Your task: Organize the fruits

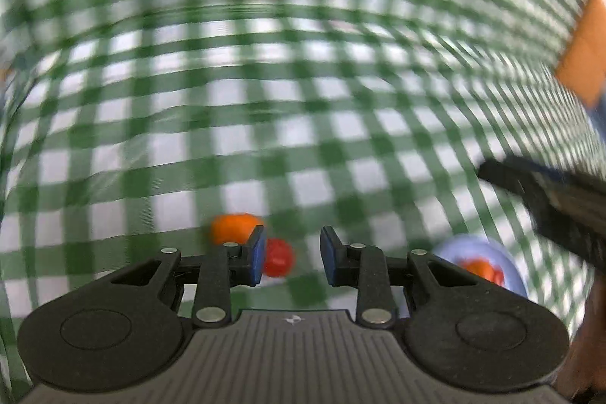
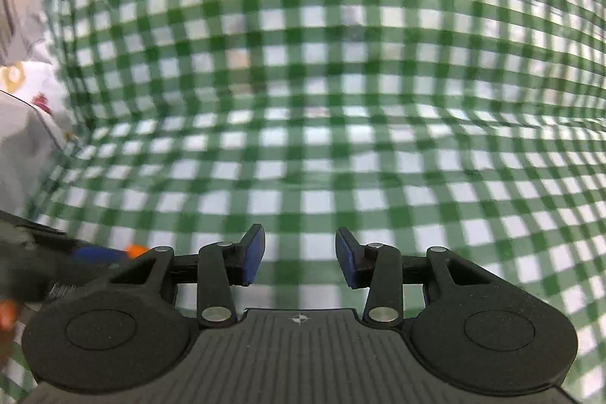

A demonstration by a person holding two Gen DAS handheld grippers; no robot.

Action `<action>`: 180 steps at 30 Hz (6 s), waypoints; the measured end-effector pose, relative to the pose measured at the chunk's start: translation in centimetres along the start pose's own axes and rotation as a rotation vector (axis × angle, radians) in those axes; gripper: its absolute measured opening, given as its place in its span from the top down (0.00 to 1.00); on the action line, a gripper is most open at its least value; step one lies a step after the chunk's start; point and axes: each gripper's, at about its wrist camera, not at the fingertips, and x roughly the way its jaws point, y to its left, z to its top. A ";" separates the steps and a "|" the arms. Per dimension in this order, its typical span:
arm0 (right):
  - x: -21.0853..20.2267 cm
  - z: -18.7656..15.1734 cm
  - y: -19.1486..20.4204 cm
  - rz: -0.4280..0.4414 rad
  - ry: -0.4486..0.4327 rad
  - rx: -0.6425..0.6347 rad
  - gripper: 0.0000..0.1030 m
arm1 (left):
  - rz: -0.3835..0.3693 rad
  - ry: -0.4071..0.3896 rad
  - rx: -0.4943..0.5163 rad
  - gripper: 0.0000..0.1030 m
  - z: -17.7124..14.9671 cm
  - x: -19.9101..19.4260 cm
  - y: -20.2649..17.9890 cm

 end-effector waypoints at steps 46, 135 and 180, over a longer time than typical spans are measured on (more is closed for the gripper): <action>6.3 -0.4 10.2 0.176 0.177 -0.141 0.70 | 0.134 -0.033 -0.097 0.62 -0.7 0.9 4.2; -12.3 -9.2 -6.9 -0.134 -0.176 0.123 0.01 | -0.010 -0.440 0.280 0.22 -18.2 -9.7 -13.4; -13.2 -12.1 -4.1 -0.177 0.050 0.125 0.01 | 0.101 -0.206 0.143 0.00 -22.0 -8.6 -13.0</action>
